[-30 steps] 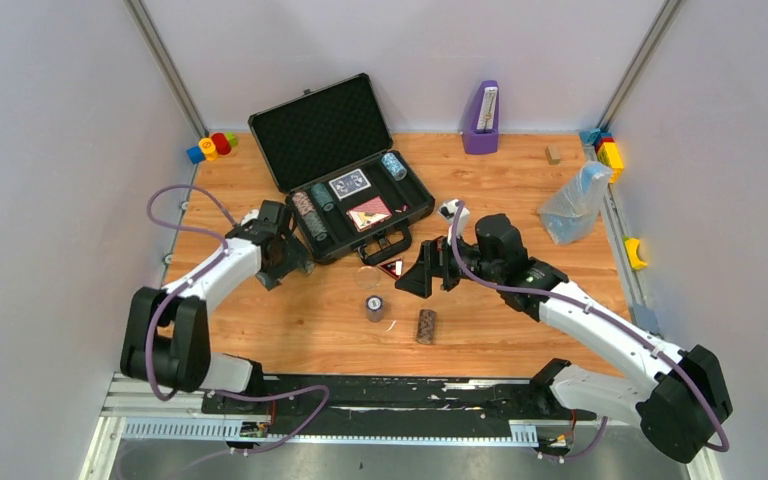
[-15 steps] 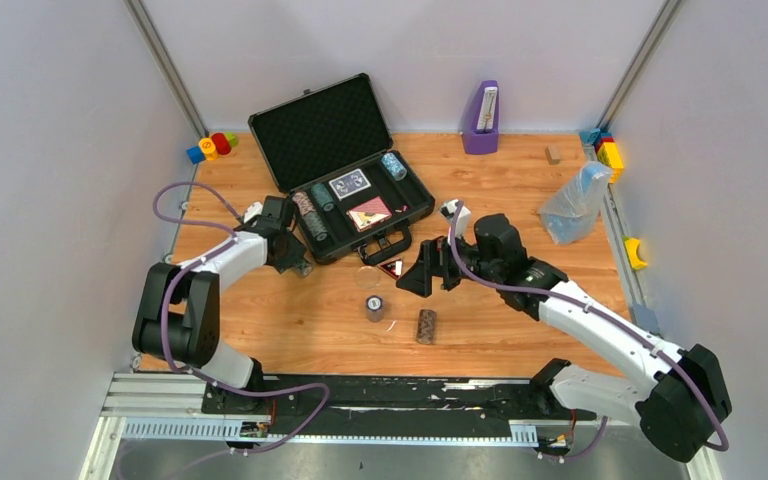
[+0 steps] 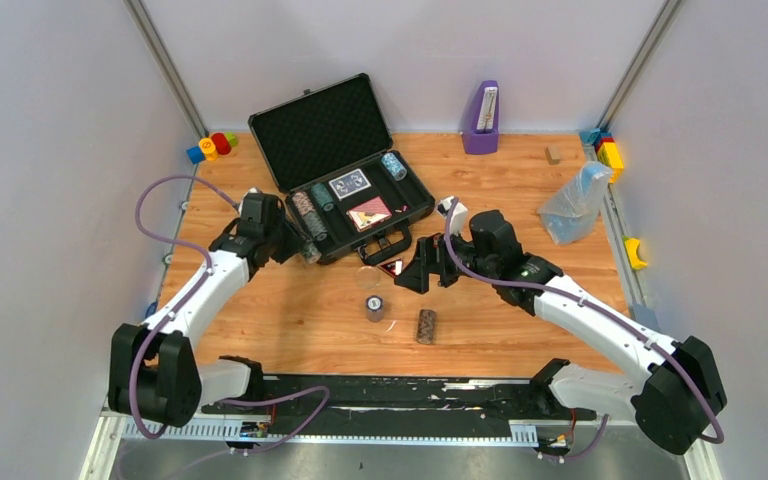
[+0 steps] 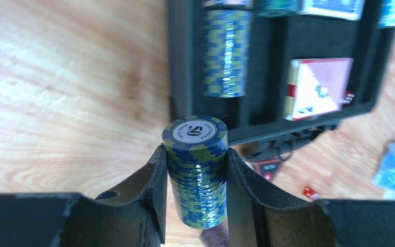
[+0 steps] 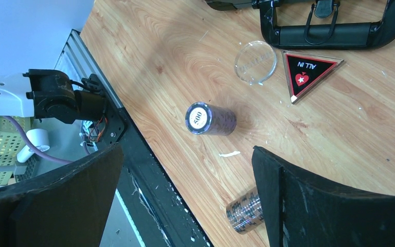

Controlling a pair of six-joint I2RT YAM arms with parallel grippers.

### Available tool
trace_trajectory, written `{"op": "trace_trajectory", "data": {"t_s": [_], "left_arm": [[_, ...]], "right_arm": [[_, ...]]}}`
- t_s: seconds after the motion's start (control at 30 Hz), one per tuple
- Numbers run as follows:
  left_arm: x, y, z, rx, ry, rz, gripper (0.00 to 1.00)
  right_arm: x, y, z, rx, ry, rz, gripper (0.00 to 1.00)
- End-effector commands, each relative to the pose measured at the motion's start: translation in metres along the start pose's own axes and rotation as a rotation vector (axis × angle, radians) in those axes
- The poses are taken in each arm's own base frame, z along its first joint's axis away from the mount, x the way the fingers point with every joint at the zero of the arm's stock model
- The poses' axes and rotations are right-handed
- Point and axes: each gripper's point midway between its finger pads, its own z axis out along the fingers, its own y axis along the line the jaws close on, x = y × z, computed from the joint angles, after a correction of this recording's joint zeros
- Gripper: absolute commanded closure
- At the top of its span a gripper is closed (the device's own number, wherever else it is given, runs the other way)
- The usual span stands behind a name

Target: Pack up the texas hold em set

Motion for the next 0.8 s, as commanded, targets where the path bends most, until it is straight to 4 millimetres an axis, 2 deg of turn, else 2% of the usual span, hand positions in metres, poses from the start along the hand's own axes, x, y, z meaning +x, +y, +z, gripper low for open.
{"op": "trace_trajectory", "data": {"t_s": [0.0, 0.1, 0.13, 0.23, 0.4, 0.5, 0.63, 0.77], "left_arm": [[-0.038, -0.069, -0.023, 0.280, -0.110, 0.019, 0.85], [-0.047, -0.083, -0.019, 0.298, -0.111, 0.023, 0.87], [-0.049, -0.088, -0.012, 0.293, -0.099, 0.032, 0.87], [-0.051, -0.102, -0.004, 0.320, -0.065, 0.052, 0.87], [-0.045, -0.125, 0.021, 0.347, -0.002, 0.111, 0.88], [-0.041, -0.130, 0.037, 0.319, 0.023, 0.140, 0.88], [-0.036, -0.126, 0.055, 0.275, 0.047, 0.137, 0.84], [-0.038, -0.127, 0.066, 0.265, 0.037, 0.138, 0.80]], "right_arm": [[-0.020, 0.009, -0.001, -0.011, -0.054, -0.035, 0.02], [-0.020, 0.009, -0.001, -0.007, -0.059, -0.036, 0.02], [-0.020, 0.008, -0.002, -0.004, -0.061, -0.036, 0.02], [-0.022, 0.007, -0.003, 0.005, -0.068, -0.038, 0.02], [-0.024, 0.007, -0.003, 0.012, -0.074, -0.045, 0.02], [-0.024, 0.005, -0.003, 0.019, -0.072, -0.046, 0.02], [-0.024, 0.004, -0.003, 0.024, -0.071, -0.051, 0.02], [-0.025, 0.004, -0.003, 0.028, -0.072, -0.056, 0.02]]}}
